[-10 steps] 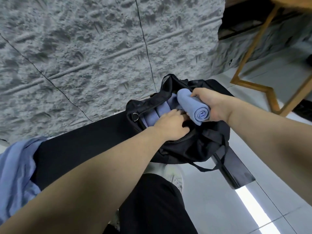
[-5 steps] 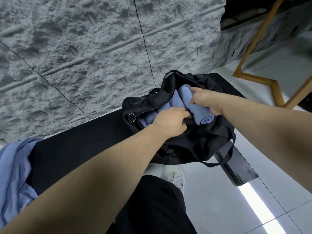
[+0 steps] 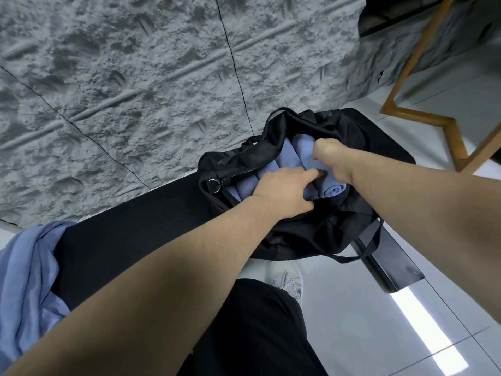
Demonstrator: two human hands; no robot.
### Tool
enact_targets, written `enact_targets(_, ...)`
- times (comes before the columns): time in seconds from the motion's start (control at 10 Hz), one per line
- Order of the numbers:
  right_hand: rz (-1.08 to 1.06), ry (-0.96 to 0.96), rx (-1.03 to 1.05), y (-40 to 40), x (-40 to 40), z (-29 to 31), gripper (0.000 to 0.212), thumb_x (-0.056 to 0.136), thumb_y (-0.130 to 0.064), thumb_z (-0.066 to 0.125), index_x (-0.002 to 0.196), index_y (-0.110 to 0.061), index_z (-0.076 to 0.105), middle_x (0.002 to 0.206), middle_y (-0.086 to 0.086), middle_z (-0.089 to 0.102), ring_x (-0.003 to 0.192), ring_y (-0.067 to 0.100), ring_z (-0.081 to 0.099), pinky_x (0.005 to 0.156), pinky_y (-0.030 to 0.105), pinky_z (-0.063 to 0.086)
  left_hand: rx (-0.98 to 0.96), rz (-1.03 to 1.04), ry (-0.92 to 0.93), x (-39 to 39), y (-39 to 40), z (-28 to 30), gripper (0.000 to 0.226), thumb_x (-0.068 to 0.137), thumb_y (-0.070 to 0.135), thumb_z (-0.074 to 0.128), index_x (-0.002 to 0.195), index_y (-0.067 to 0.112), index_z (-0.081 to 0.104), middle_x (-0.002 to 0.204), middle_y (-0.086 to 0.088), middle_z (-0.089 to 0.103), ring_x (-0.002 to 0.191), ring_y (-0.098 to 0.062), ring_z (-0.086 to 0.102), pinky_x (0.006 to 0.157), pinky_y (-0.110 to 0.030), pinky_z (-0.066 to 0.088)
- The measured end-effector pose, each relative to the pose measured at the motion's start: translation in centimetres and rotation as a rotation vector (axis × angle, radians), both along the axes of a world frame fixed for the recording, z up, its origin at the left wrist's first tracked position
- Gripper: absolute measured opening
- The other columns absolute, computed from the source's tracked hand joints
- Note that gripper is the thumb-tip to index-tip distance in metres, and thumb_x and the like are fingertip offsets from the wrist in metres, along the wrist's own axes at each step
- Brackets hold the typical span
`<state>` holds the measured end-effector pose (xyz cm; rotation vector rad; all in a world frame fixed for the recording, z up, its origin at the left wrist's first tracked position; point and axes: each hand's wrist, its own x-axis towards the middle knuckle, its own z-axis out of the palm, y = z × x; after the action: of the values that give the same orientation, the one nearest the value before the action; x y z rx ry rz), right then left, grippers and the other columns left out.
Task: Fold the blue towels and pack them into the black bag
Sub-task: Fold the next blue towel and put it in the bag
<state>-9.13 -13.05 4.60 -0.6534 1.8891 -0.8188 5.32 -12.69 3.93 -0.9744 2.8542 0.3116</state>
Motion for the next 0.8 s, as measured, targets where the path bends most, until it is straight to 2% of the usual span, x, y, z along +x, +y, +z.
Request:
enact_targets(0.1,0.049,0.167,0.12,0.1,0.4,0.5,0.016,0.101,-0.012,0.04,0.098,-0.005,0.053,0.079,0.006,0.043,0.063,0.017,0.036,0.053,0.028,0.028,-0.074,-0.019,-0.086,-0.3,0.2,-0.5,0.075,0.088,0.048,0.059,0.153,0.042,0.022,0.129,0.003,0.047,0.119,-0.024,0.043,0.081,-0.039,0.037)
enact_targets(0.2,0.166,0.196,0.147,0.2,0.0,0.3,0.035,0.105,-0.012,0.036,0.132,0.002,0.05,0.092,0.009,0.049,0.085,0.022,0.046,0.07,0.028,0.036,-0.106,0.007,-0.132,-0.9,0.5,-0.7,0.072,0.088,0.052,0.056,0.152,0.044,0.023,0.135,0.001,0.042,0.124,-0.027,0.038,0.091,-0.045,0.038)
enact_targets(0.3,0.367,0.38,0.256,0.6,-0.1,0.9,0.035,0.103,-0.004,0.039,0.135,0.006,0.049,0.139,0.018,0.051,0.126,0.031,0.05,0.094,0.032,0.041,-0.1,0.025,-0.183,-2.0,0.8,-0.7,0.066,0.09,0.051,0.052,0.15,0.046,0.024,0.132,-0.003,0.038,0.124,-0.031,0.034,0.095,-0.05,0.036)
enact_targets(0.4,0.475,0.508,0.294,1.0,-0.1,1.0,0.034,0.101,0.001,0.041,0.132,0.008,0.053,0.131,0.018,0.056,0.115,0.03,0.055,0.085,0.032,0.045,-0.079,0.043,-0.226,-2.6,0.9,-0.5,0.059,0.093,0.05,0.049,0.148,0.047,0.028,0.13,-0.004,0.036,0.124,-0.031,0.031,0.096,-0.05,0.035)
enact_targets(0.5,0.436,0.479,0.262,1.8,0.1,1.1,0.032,0.102,-0.003,0.038,0.128,0.009,0.053,0.126,0.021,0.058,0.098,0.027,0.054,0.076,0.03,0.037,-0.028,0.045,-0.27,-2.9,0.9,0.1,0.05,0.096,0.046,0.044,0.145,0.039,0.036,0.131,-0.003,0.036,0.125,-0.03,0.031,0.096,-0.049,0.036)
enact_targets(0.6,0.388,0.491,0.215,2.4,0.3,1.0,0.035,0.101,-0.01,0.041,0.129,0.007,0.053,0.125,0.023,0.059,0.108,0.033,0.059,0.087,0.034,0.046,-0.019,0.044,-0.215,-2.2,1.1,0.7,0.046,0.098,0.043,0.042,0.143,0.032,0.041,0.132,-0.001,0.043,0.124,-0.028,0.037,0.09,-0.044,0.037)
enact_targets(0.7,0.347,0.512,0.15,3.1,0.7,1.3,0.039,0.1,-0.013,0.042,0.133,0.004,0.051,0.137,0.023,0.053,0.124,0.036,0.052,0.099,0.034,0.042,-0.02,0.057,-0.161,-1.2,1.4,1.0,0.045,0.097,0.04,0.042,0.141,0.029,0.046,0.128,-0.004,0.049,0.118,-0.028,0.047,0.079,-0.038,0.035)
enact_targets(0.8,0.343,0.524,0.043,4.0,1.7,2.1,0.045,0.098,-0.02,0.046,0.14,-0.007,0.051,0.146,0.015,0.048,0.128,0.031,0.05,0.106,0.035,0.042,-0.066,0.058,-0.133,0.3,2.3,1.9,0.043,0.097,0.04,0.043,0.138,0.028,0.05,0.121,-0.005,0.055,0.111,-0.028,0.054,0.074,-0.035,0.031)
